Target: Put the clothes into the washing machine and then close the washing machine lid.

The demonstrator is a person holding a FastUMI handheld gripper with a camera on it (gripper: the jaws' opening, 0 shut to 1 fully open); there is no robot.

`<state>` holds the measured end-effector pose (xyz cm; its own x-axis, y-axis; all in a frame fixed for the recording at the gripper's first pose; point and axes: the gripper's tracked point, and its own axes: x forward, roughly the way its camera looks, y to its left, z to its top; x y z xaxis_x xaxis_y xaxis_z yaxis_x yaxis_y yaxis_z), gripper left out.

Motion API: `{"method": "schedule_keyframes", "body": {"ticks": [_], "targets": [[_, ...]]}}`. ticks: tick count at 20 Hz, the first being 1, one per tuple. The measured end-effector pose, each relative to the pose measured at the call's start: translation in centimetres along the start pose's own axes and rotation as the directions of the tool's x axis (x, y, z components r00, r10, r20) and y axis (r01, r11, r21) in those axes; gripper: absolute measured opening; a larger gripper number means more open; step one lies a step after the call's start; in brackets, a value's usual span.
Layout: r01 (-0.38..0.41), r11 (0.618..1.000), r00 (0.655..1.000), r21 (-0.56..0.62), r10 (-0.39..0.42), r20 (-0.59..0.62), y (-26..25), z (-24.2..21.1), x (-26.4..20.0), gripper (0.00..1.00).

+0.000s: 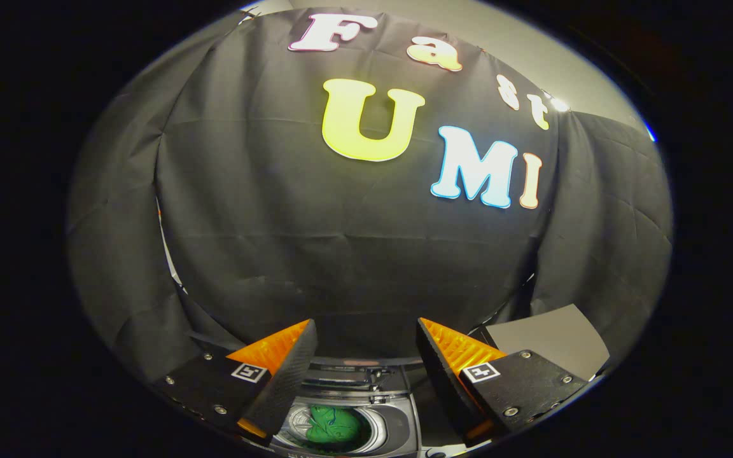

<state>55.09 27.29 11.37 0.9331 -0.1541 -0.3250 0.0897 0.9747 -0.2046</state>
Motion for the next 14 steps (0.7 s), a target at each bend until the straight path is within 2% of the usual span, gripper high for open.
{"method": "schedule_keyframes", "body": {"ticks": [7, 14], "targets": [[-0.043, 0.998, 0.993, 0.039, 0.047, -0.108, 1.2, -2.0, 6.1, 0.96], [-0.098, 0.995, 0.973, 0.032, 0.103, -0.206, 3.2, -4.4, 8.9, 0.96]]}}
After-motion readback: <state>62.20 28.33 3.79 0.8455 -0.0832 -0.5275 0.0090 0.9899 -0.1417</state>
